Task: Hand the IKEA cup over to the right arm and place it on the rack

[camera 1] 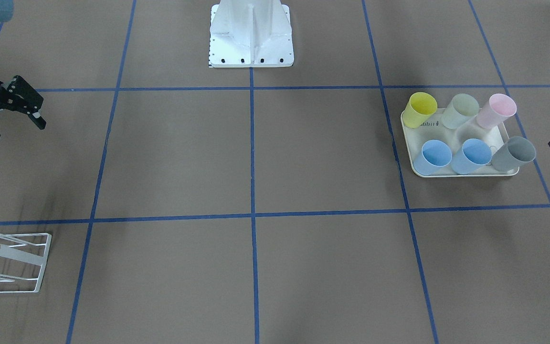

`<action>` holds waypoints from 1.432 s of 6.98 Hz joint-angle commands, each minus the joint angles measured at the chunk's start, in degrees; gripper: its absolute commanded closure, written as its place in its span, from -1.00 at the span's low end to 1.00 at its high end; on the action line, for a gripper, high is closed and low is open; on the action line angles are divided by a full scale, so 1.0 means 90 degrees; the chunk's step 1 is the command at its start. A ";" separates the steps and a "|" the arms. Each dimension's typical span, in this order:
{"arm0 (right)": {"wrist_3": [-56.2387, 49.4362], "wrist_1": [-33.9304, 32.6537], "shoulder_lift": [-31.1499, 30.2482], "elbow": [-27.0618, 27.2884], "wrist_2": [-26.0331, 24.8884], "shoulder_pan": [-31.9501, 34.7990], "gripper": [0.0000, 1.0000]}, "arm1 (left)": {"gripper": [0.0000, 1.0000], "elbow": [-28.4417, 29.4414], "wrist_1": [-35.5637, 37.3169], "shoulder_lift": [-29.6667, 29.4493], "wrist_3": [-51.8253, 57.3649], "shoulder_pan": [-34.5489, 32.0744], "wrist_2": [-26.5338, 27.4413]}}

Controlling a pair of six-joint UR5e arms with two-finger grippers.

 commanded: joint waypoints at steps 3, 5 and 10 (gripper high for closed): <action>0.0014 0.0007 -0.0002 0.0016 -0.0013 -0.0051 -0.99 | -0.98 0.0119 -0.0284 0.0178 -0.0123 0.0741 0.0591; 0.0014 -0.0002 0.0007 0.0016 -0.0013 -0.0051 -0.99 | -0.18 0.0177 -0.0284 0.0178 -0.0064 0.0868 0.0591; 0.0014 0.0007 -0.0002 0.0006 -0.0013 -0.0051 -0.99 | 0.41 0.0226 -0.0294 0.0178 -0.0025 0.1006 0.0581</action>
